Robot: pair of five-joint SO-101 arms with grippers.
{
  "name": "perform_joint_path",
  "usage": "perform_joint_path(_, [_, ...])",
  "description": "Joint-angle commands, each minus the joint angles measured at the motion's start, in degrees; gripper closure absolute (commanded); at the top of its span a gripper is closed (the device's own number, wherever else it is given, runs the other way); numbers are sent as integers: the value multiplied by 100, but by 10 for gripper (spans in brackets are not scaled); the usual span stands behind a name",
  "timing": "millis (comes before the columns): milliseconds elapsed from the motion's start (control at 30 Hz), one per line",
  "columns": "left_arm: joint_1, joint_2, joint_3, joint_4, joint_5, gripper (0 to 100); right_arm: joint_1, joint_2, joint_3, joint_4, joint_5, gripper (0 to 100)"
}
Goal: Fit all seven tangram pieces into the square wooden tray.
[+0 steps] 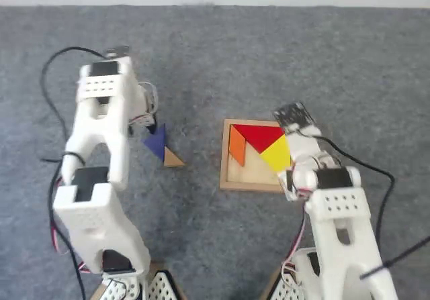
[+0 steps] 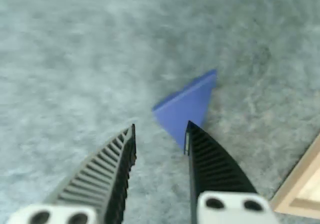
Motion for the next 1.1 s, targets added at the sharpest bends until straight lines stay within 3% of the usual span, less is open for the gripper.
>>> perform_joint_path(0, [-290, -791, 303, -352, -26, 848, -470, 831, -1037, -13, -316, 855])
perform_joint_path(367, [-1319, -1169, 1086, -1512, 360, 848, -2985, 3925, -3543, -286, -536, 853])
perform_joint_path(500, [-1424, -1169, 1086, -1530, 360, 848, -3363, 4901, -4492, -251, -413, 749])
perform_joint_path(633, [-1451, -1169, 1086, -1538, 360, 848, -3582, 5446, -5152, -251, -440, 649])
perform_joint_path(867, [-2444, -1160, 857, -1802, 721, 852, -3767, 5824, -5609, -409, -712, 641])
perform_joint_path(967, [-2084, -1187, 848, -1749, 53, 852, -3354, 5719, -5565, -4, -738, 669])
perform_joint_path(1067, [-1389, -1240, 804, -1714, -958, 859, -2580, 5068, -5222, 171, -844, 772])
